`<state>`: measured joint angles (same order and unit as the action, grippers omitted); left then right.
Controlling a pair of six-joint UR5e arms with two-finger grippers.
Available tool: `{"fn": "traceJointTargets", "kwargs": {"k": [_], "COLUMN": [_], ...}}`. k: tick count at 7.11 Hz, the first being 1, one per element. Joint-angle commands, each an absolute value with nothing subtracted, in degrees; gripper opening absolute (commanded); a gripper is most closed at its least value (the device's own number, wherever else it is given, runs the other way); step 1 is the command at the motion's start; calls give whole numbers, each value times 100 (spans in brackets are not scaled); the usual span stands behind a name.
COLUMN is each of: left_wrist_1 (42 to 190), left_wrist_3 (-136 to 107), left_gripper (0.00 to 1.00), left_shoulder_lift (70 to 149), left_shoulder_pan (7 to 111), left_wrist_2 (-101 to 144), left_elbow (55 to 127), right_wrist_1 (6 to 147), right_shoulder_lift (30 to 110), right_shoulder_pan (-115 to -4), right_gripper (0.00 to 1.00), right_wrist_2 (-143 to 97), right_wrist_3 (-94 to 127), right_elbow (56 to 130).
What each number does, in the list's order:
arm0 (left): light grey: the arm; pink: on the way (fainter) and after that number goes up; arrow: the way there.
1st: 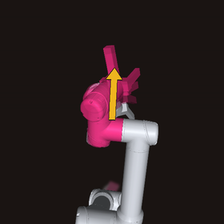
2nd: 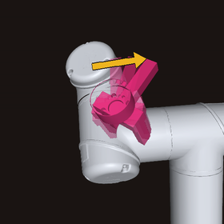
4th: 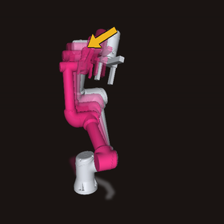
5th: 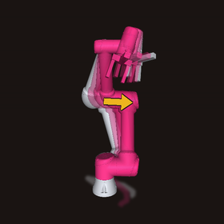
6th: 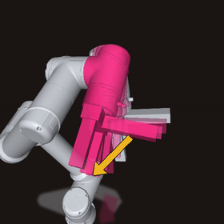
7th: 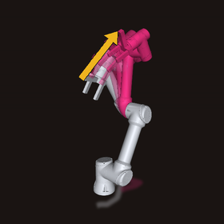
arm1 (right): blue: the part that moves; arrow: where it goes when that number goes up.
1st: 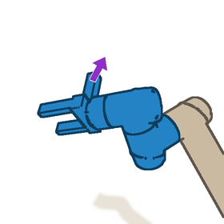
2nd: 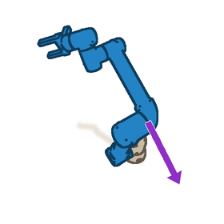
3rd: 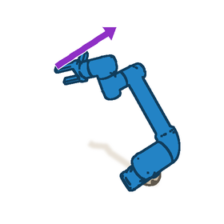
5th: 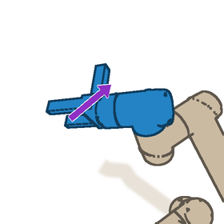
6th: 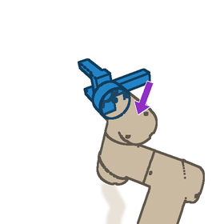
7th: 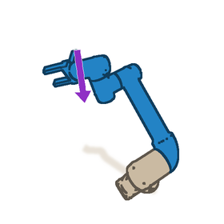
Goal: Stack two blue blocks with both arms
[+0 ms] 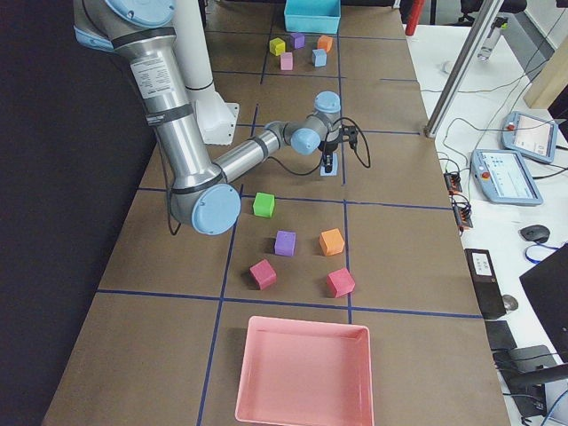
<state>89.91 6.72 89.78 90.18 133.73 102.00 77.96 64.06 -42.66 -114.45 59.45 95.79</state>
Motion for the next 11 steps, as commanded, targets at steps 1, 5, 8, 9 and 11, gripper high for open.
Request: {"fn": "traceJointTargets", "kwargs": {"k": [1,5,8,9,11], "left_wrist_1": [8991,8991,8991,8991,8991], "left_wrist_3": [668,668,668,668,668], "left_gripper": [100,100,100,100,100], "left_shoulder_lift": [8982,8982,8974,8974,8974], "left_shoulder_pan": [9018,9018,9018,9018,9018], "left_wrist_2": [13386,13386,13386,13386,13386], "left_elbow": [10195,10152,10178,10169,10178], "right_wrist_1": [8691,8763,8736,8710,8693], "right_shoulder_lift": [4807,3665,3656,3656,3648], "right_shoulder_pan": [-3632,-2936,-2953,-2953,-2953], "right_gripper": [2,2,2,10,93], "right_wrist_2": [-10751,-10249,-10309,-10310,-10301], "right_wrist_3": [6990,7190,7040,7057,7136], "right_elbow": [8839,7568,7427,7427,7427]}}
